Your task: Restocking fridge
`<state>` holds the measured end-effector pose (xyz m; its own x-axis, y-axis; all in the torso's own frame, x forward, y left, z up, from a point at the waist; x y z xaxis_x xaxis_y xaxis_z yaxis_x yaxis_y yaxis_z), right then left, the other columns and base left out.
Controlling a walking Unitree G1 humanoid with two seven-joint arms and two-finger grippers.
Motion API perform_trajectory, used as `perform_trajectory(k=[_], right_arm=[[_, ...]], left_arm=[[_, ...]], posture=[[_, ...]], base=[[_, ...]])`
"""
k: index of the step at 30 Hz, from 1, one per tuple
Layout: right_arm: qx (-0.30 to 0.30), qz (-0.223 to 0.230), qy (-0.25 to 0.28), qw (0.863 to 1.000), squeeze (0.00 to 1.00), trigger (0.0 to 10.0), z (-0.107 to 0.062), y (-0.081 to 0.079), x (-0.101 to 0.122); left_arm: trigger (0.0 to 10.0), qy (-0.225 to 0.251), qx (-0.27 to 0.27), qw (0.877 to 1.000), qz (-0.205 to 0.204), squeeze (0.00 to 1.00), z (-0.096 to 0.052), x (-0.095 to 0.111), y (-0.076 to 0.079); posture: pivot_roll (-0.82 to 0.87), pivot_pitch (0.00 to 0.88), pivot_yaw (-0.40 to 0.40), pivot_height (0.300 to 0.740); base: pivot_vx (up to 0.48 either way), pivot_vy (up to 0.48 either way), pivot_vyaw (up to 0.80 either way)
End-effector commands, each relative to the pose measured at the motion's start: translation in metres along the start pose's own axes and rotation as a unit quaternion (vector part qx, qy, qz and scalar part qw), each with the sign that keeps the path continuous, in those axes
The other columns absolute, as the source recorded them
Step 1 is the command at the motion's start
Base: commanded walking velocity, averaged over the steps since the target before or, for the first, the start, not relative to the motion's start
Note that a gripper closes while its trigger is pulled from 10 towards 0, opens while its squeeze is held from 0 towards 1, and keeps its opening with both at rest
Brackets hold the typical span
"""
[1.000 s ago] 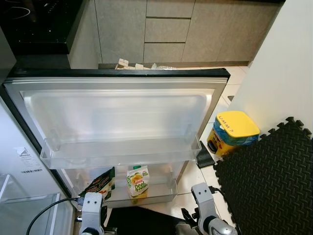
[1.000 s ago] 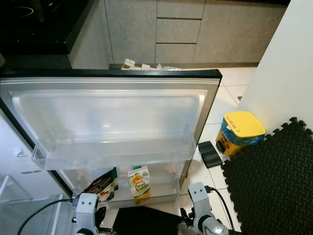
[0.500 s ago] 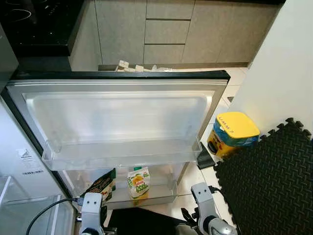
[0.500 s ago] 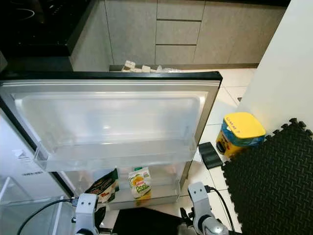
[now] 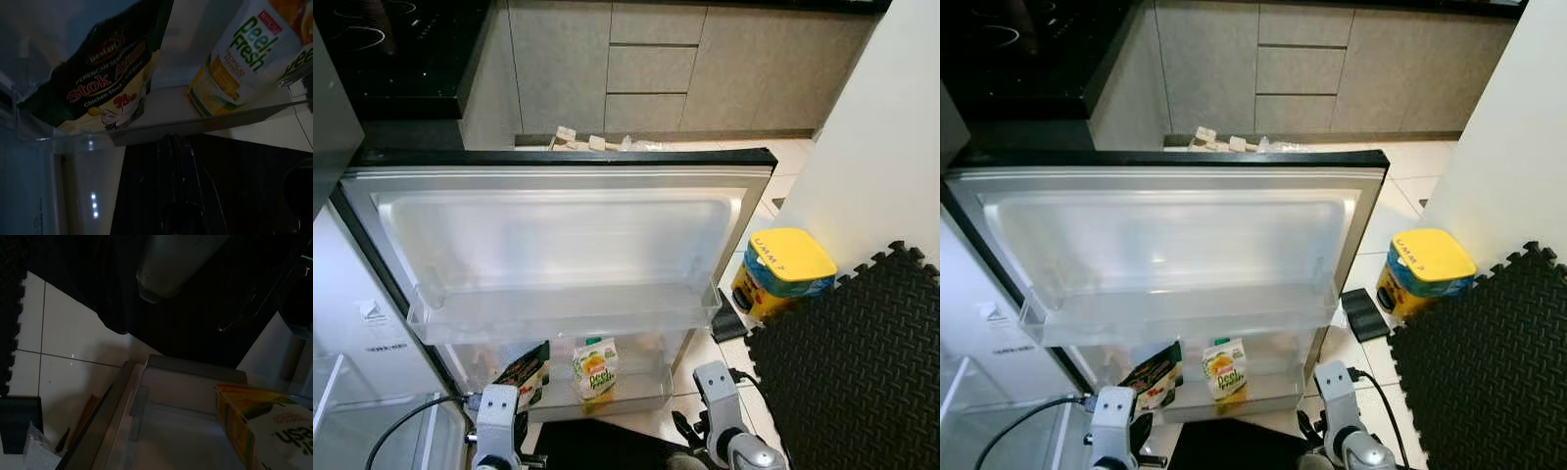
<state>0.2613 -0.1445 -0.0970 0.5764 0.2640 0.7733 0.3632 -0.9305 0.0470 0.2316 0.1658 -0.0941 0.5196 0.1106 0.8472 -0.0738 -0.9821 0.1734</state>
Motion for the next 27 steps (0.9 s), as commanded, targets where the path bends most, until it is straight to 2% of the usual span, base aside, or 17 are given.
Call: perform_trajectory(k=[1,27], right_arm=[[-0.004,0.001,-0.001,1.000,0.00,10.0,-0.0007,0.0020,-0.0010],[0.015,0.002,0.011,1.000,0.00,10.0,-0.0006,-0.0035,0.0023]], left_arm=[[10.0,-0.006,-0.009,1.000,0.001,0.00,-0.0005,-0.0047,0.0064],[10.0,-0.007,-0.012,1.000,0.003,0.00,-0.0007,-0.0055,0.0083]], posture=[[-0.06,0.016,-0.087,0.668],[-0.06,0.021,-0.084,0.668]], base=[[0.000,0.000,0.00],[0.000,0.000,0.00]])
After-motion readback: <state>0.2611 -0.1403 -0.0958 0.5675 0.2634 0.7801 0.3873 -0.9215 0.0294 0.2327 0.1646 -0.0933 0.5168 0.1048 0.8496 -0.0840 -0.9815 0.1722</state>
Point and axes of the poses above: a point about 5 cm out from each wrist's last joint towards the gripper, its own z axis pointing out of the wrist towards the gripper, its own x axis along the axis of the wrist's last joint, y = z × x, the point moved 6 cm from there along z, pointing out of the wrist towards the gripper, and after that the axes turned 5 degrees about -z, right-handed, at the moved point
